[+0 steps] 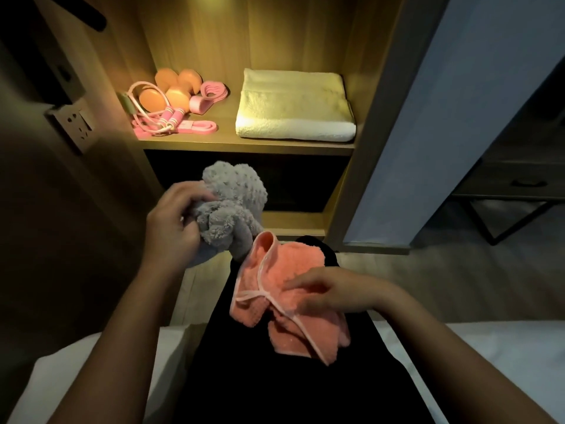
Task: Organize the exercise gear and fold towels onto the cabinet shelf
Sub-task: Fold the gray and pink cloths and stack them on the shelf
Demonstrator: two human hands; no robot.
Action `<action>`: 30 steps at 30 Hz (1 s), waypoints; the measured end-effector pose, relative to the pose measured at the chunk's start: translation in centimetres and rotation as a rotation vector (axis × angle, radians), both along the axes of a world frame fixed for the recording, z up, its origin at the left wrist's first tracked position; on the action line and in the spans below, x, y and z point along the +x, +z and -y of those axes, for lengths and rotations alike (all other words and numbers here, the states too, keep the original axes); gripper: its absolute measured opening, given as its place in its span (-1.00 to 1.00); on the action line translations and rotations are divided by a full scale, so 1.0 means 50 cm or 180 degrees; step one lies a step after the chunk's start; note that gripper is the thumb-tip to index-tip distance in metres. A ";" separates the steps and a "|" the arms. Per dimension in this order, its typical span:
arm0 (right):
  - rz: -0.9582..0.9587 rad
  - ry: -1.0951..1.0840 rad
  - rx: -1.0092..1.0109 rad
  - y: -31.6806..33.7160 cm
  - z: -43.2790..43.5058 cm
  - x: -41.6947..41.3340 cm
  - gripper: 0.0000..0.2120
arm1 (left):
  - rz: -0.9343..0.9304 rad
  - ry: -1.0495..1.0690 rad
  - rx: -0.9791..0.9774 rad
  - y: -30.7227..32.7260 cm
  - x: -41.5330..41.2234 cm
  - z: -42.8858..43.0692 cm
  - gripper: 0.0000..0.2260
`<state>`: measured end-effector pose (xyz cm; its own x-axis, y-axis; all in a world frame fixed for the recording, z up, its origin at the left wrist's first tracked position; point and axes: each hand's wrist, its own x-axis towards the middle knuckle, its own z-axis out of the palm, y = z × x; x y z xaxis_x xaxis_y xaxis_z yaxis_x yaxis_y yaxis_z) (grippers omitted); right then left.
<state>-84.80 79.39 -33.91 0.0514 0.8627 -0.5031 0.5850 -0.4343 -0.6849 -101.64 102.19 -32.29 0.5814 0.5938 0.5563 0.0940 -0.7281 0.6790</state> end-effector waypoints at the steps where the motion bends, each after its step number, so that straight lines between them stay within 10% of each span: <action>1: -0.0036 -0.0018 -0.0014 0.005 -0.002 0.007 -0.62 | 0.0078 -0.0146 0.0043 0.018 0.001 0.000 -0.52; 9: 0.0385 -0.1532 0.2170 0.057 -0.044 0.048 -0.25 | 0.0213 -0.1630 -0.0405 0.073 0.024 0.041 -0.56; 15: 0.0417 -0.1420 0.2648 0.086 -0.069 0.051 -0.54 | -0.0243 -0.1478 -0.0886 0.033 0.036 0.020 -0.57; 22: 0.0348 0.0038 0.0061 0.039 -0.036 0.044 -0.93 | -0.3193 -0.2527 -0.1029 -0.018 0.032 0.010 -0.40; 30: 0.0087 0.0076 -0.0301 0.025 -0.016 0.039 -0.80 | -0.2276 -0.0998 -0.1014 0.025 -0.021 -0.047 -0.57</action>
